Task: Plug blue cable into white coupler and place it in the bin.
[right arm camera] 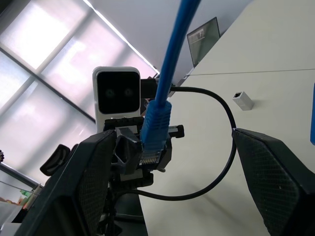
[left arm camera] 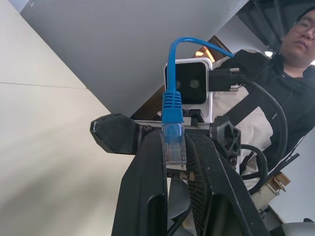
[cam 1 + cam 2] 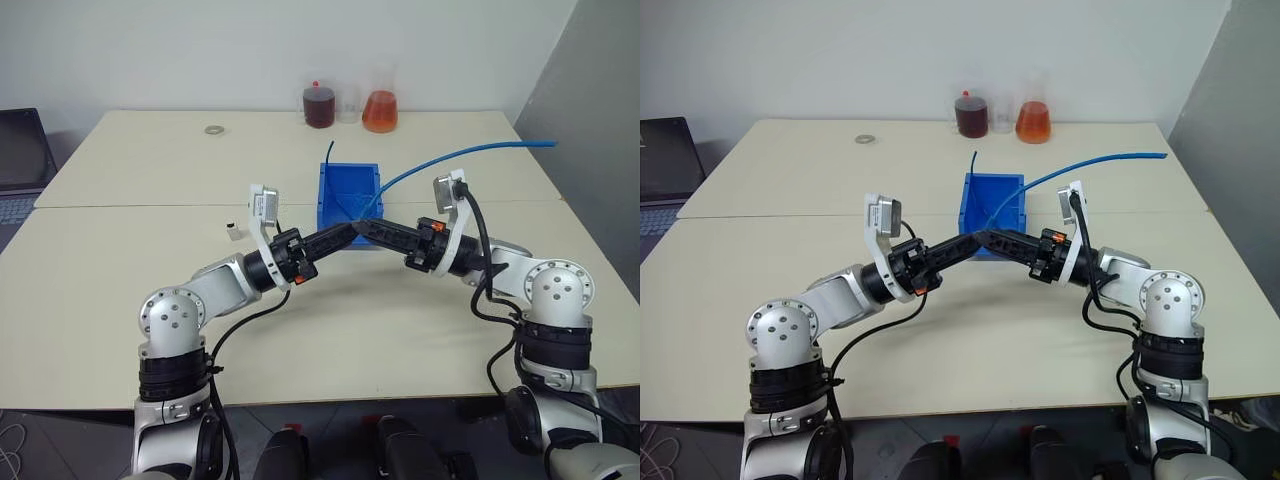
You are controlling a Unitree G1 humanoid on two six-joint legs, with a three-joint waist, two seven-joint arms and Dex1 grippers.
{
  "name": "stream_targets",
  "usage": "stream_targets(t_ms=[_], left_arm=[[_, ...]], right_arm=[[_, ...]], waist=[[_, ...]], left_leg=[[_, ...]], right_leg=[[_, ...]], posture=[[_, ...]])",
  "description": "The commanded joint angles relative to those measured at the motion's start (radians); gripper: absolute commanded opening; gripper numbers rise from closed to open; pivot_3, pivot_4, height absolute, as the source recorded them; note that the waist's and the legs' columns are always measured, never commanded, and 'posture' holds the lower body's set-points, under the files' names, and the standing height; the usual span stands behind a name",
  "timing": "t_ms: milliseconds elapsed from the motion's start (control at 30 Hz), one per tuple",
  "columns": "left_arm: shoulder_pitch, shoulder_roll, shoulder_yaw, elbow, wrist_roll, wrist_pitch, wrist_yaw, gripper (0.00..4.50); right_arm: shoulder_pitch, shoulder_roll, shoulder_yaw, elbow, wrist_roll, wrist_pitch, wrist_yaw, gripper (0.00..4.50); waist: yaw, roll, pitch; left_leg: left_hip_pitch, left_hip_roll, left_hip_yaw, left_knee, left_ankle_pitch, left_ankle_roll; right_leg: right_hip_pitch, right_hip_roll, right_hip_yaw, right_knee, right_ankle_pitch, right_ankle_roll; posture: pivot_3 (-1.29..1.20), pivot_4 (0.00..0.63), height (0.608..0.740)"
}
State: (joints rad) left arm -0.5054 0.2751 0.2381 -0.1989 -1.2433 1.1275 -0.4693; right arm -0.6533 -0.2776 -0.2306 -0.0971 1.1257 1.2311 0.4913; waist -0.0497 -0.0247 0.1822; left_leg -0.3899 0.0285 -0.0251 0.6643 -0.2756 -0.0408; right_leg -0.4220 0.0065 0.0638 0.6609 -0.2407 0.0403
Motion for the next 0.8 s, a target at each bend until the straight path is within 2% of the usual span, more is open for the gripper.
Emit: stream_targets(t_ms=[33, 400, 500, 800], left_arm=[[-0.002, 0.007, -0.005, -0.048, -0.045, -0.002, 0.018, 0.25], [-0.006, 0.026, -0.016, -0.05, -0.072, -0.014, 0.043, 0.25], [-0.007, 0.027, -0.018, -0.048, -0.072, -0.018, 0.044, 0.25], [0.003, 0.031, -0.019, -0.051, -0.07, -0.028, 0.042, 0.25]], right_arm=[[-0.031, -0.003, -0.032, -0.004, 0.06, -0.004, -0.004, 3.99], [-0.033, -0.014, -0.051, 0.014, 0.144, 0.01, -0.045, 3.99], [-0.035, -0.021, -0.047, 0.02, 0.158, 0.009, -0.051, 3.48], [-0.038, -0.043, -0.041, 0.032, 0.199, 0.017, -0.053, 1.37]], waist=[[0.0, 0.0, 0.0], [0.0, 0.0, 0.0], [0.0, 0.0, 0.0], [0.0, 0.0, 0.0]], left_leg=[[0.0, 0.0, 0.0, 0.0, 0.0, 0.0], [0.0, 0.0, 0.0, 0.0, 0.0, 0.0], [0.0, 0.0, 0.0, 0.0, 0.0, 0.0], [-0.001, 0.0, 0.0, 0.0, 0.0, 0.0]], right_leg=[[0.0, 0.0, 0.0, 0.0, 0.0, 0.0], [0.0, 0.0, 0.0, 0.0, 0.0, 0.0], [0.0, 0.0, 0.0, -0.001, 0.0, 0.0], [0.0, 0.0, 0.0, -0.002, 0.0, 0.0]], posture=[[0.0, 0.15, 0.74], [0.0, 0.15, 0.74], [0.0, 0.15, 0.74], [0.0, 0.15, 0.74]])
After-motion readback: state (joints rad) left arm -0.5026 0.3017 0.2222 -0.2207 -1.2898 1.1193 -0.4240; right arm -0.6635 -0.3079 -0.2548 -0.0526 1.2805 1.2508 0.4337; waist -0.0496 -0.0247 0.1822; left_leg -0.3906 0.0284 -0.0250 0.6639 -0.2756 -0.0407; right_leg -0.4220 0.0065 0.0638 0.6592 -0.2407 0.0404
